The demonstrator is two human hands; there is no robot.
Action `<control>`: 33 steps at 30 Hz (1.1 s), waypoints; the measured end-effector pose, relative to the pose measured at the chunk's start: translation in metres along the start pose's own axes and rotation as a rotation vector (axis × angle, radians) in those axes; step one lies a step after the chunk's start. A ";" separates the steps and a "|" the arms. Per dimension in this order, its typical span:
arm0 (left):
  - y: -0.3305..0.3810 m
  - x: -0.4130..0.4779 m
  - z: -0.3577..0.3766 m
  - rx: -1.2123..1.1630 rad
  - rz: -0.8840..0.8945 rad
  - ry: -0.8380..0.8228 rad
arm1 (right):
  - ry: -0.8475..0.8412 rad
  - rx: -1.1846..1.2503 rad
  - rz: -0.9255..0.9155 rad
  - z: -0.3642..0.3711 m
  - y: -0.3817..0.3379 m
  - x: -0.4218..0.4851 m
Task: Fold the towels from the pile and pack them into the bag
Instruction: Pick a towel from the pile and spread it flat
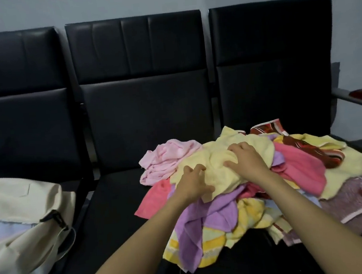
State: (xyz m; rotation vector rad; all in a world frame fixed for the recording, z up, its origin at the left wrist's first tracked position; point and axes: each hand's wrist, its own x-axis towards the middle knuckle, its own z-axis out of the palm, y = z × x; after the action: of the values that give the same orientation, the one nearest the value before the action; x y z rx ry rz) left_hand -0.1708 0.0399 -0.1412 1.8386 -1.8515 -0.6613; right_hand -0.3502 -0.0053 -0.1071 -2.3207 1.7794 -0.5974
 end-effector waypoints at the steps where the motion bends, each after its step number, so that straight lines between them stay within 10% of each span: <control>1: -0.003 0.001 0.003 -0.014 0.018 0.077 | 0.061 0.049 -0.016 0.005 0.003 -0.001; 9: -0.002 -0.020 -0.024 -0.309 0.188 0.344 | 0.427 0.219 -0.046 -0.003 -0.021 -0.026; 19: -0.025 -0.118 -0.096 -0.743 0.028 0.612 | -0.002 0.892 0.005 0.013 -0.136 -0.084; 25: -0.076 -0.151 -0.085 -0.777 -0.258 0.331 | -0.171 0.883 -0.041 0.059 -0.154 -0.120; 30: -0.100 -0.162 -0.080 -0.297 -0.170 -0.141 | -0.203 0.558 -0.118 0.068 -0.140 -0.114; 33: -0.108 -0.157 -0.078 -0.154 -0.103 -0.098 | -0.279 0.317 -0.223 0.064 -0.131 -0.107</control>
State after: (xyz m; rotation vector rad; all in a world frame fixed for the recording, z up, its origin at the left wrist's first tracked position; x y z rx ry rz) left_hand -0.0354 0.1952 -0.1433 1.8388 -1.7219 -0.9199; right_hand -0.2307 0.1262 -0.1417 -2.2613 1.2190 -0.5115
